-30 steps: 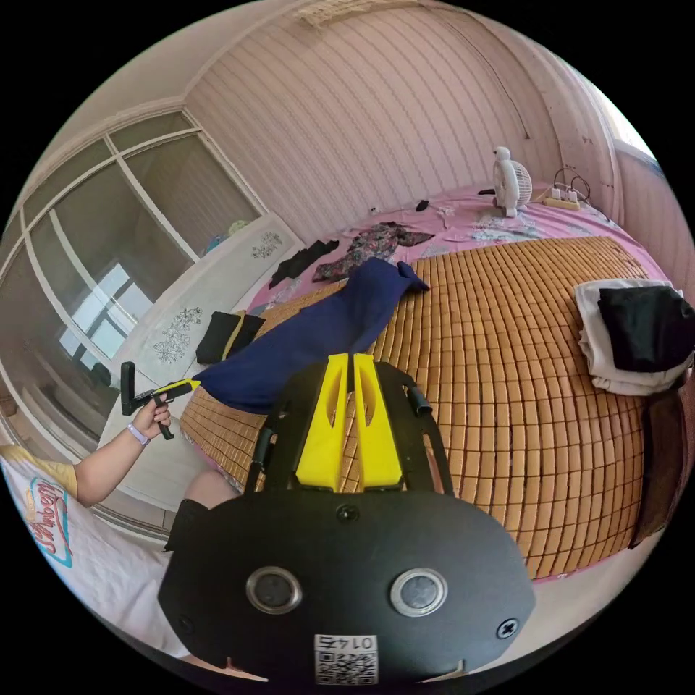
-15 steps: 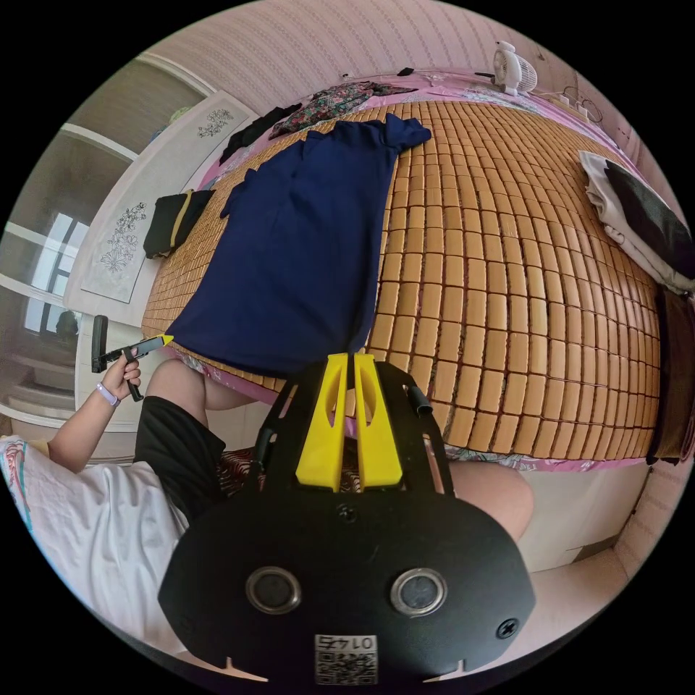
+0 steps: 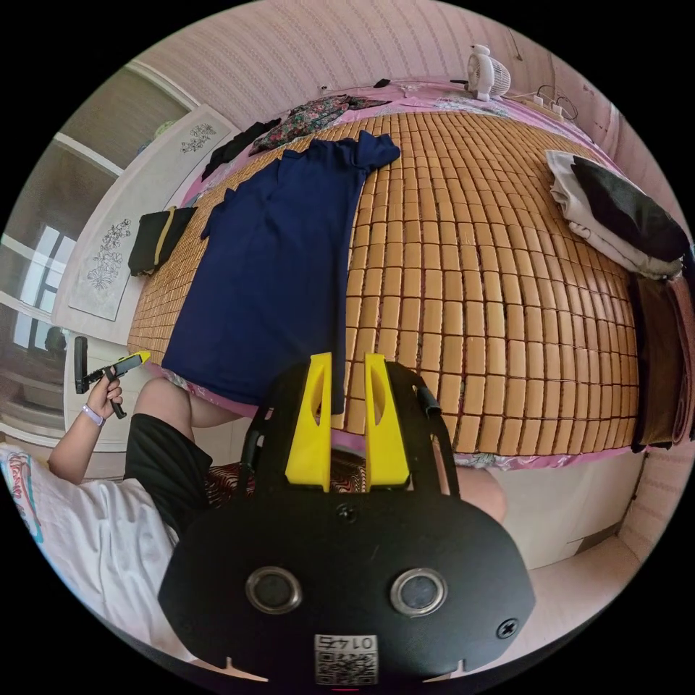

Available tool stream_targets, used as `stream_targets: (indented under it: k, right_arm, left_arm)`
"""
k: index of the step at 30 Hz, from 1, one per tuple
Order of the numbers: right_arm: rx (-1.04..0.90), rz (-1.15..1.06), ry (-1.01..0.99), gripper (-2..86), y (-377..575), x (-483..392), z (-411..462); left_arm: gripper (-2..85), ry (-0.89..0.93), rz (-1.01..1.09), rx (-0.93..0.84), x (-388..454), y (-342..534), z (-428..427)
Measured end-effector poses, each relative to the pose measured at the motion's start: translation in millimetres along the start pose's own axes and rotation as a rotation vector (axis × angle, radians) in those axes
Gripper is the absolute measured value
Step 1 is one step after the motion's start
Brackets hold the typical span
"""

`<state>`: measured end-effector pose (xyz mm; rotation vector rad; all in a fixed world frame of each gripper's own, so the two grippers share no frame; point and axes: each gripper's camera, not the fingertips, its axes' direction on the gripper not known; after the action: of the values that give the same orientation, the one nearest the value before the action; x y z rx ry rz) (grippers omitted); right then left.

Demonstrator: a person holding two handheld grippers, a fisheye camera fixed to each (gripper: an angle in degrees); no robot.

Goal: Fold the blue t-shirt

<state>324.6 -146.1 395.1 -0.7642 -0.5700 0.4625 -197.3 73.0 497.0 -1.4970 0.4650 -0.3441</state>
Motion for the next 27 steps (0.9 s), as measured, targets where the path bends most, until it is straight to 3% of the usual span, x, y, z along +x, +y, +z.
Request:
stream_targets:
  k: [7,15,24,27]
  right_arm:
    - [0.093,-0.061,0.051,8.4,-111.1,25.2,24.8]
    - [0.108,-0.035,0.077,8.7,-219.2,69.1,74.2]
    - [0.058,-0.177,-0.044,6.3,-264.1,81.9,131.4]
    - [0.066,-0.176,-0.001,4.1,-254.7,80.7,124.5]
  left_arm:
    - [3.9,0.123,0.186,0.015,36.0,-118.0,58.5]
    - [3.9,0.285,0.457,0.017,153.4,-273.7,153.1]
    - [2.3,0.208,0.535,-0.037,198.0,-337.0,235.8]
    - [2.2,0.218,0.507,-0.076,188.8,-339.6,253.2]
